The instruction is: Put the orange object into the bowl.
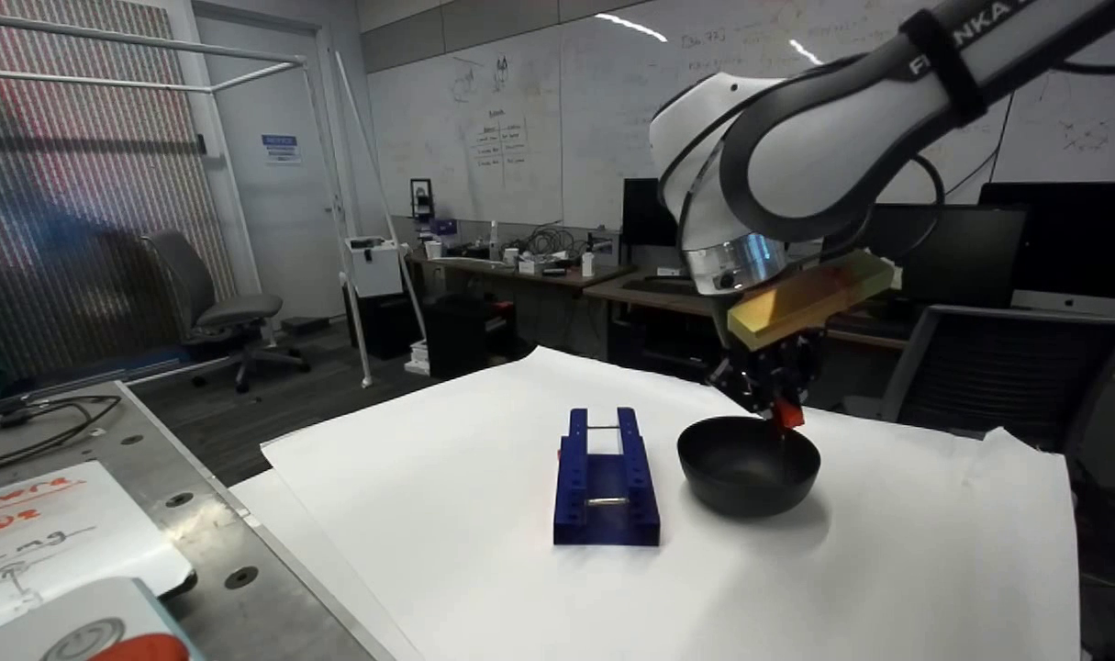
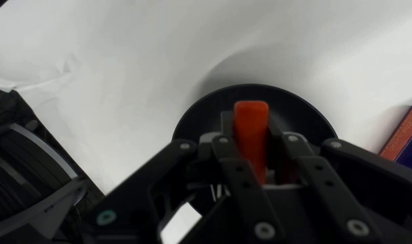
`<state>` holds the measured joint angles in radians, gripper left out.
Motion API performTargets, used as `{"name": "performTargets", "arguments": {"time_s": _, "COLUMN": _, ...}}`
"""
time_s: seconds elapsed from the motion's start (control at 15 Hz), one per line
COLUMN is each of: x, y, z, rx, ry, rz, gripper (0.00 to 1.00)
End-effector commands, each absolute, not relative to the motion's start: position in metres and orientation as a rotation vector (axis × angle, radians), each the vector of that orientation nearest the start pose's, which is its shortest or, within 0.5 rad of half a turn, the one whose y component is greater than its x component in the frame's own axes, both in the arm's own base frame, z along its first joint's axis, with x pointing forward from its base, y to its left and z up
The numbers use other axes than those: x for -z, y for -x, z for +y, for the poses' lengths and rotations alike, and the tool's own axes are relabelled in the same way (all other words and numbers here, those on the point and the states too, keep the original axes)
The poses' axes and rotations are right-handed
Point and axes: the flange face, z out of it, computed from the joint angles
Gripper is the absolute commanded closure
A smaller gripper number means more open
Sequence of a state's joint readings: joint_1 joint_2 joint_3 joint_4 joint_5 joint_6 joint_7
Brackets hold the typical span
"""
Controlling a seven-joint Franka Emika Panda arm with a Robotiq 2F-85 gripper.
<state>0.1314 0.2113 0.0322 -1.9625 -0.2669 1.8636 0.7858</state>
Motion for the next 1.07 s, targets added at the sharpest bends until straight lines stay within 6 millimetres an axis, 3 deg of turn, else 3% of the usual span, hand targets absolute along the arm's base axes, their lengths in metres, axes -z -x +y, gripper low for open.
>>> {"name": "performTargets", "arguments": {"time_s": 0.0, "x": -0.314, "y": -0.562, "z": 0.069, "rx": -0.276, "ry": 3.364, "rz": 0.927, "gripper": 0.84}}
{"name": "performTargets", "arguments": {"time_s": 0.07, "x": -0.304, "y": -0.564, "z": 0.068, "rx": -0.289, "ry": 3.360, "rz": 0.940, "gripper": 0.73}}
{"name": "performTargets", "arguments": {"time_s": 0.13, "x": -0.295, "y": -0.565, "z": 0.068, "rx": -0.308, "ry": 3.353, "rz": 0.944, "gripper": 0.53}}
{"name": "performTargets", "arguments": {"time_s": 0.33, "x": -0.273, "y": -0.570, "z": 0.069, "rx": -0.337, "ry": 3.339, "rz": 0.960, "gripper": 0.30}}
{"name": "performTargets", "arguments": {"time_s": 0.6, "x": -0.260, "y": -0.572, "z": 0.069, "rx": -0.357, "ry": 3.314, "rz": 0.963, "gripper": 0.02}}
{"name": "performTargets", "arguments": {"time_s": 1.0, "x": -0.282, "y": -0.568, "z": 0.072, "rx": -0.296, "ry": 3.248, "rz": 0.934, "gripper": 0.00}}
